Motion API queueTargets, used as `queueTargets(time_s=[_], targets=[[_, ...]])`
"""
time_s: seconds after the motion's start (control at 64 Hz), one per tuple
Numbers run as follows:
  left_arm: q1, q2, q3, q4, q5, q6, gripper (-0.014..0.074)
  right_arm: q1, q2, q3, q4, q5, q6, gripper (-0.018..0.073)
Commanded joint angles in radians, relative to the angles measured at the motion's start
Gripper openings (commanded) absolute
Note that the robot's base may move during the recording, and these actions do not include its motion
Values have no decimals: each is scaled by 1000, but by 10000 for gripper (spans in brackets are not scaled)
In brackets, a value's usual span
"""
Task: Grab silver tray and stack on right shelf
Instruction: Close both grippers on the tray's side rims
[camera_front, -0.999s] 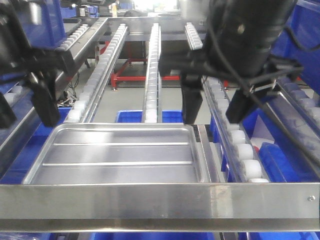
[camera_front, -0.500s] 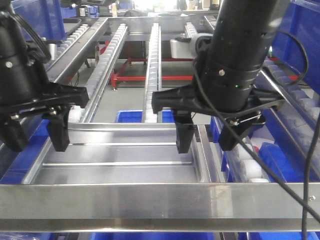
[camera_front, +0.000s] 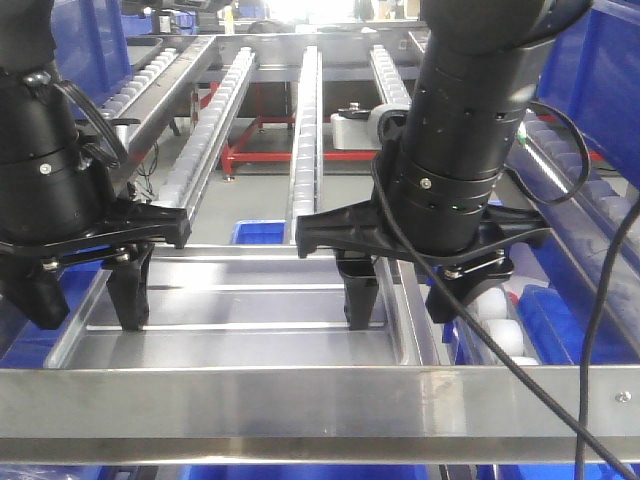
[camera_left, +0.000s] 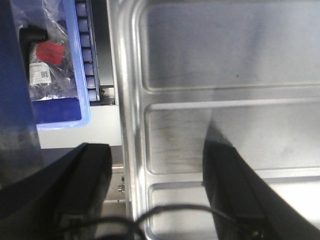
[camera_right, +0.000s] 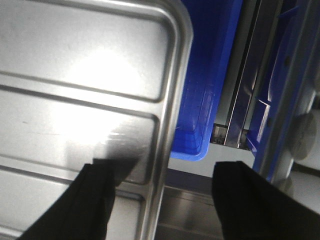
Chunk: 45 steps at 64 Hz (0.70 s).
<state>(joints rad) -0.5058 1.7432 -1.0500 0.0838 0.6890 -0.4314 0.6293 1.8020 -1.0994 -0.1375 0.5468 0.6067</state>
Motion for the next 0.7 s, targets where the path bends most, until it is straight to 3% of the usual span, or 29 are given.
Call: queueTargets(time_s=[0.0, 0.094, 0.172, 0.265, 0.375, 0.453, 0.687], targets=[[3, -31, -25, 17, -26, -21, 314, -3, -44, -29, -25, -36, -1, 519], [3, -31, -25, 20, -26, -21, 304, -3, -44, -29, -25, -36, -1, 514], [3, -31, -25, 22, -26, -21, 257, -3, -44, -29, -25, -35, -1, 444], [3, -31, -25, 22, -21, -21, 144, -3, -44, -29, -25, -30, -1, 288], [3, -31, -25, 26, -16, -21, -15, -3, -44, -29, -25, -20, -1, 37], [3, -31, -25, 29, -16, -21, -108, -3, -44, -29, -25, -20, -1, 70], [3, -47, -31, 31, -14, -38, -93, -3, -65, -29, -30, 10, -2, 51]])
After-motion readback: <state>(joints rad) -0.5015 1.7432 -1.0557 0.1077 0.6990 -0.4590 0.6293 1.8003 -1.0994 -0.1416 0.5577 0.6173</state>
